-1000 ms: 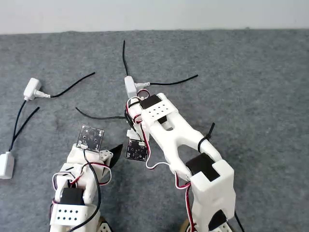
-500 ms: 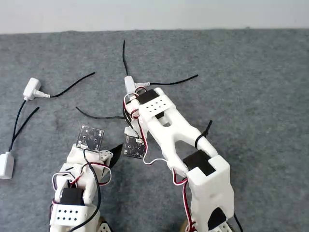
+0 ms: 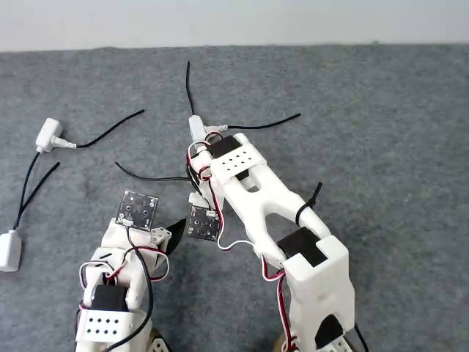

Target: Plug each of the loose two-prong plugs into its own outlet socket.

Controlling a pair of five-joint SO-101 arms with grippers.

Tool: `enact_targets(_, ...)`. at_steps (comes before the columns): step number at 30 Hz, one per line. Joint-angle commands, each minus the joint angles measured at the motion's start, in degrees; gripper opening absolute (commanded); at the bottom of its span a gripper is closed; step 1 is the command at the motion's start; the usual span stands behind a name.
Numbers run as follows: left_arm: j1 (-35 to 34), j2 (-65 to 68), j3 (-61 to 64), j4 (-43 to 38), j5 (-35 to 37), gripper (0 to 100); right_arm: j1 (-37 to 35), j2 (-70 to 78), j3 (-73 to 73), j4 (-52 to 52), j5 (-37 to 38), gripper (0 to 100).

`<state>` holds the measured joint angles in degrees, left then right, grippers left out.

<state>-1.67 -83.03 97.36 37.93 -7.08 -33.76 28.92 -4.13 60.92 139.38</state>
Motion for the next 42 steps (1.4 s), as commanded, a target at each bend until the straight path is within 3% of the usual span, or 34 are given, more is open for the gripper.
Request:
enact_targets(1,-0.4,-0.1,-0.6,0.4,-0.3,32,-1.5,5.5,0.8,2.1,-0.6,0.9)
enact_targets(42,-0.4,-0.1,-0.6,0.4,-0.3,32,-1.5,6.4,0.8,0.6,-0.5,0.8)
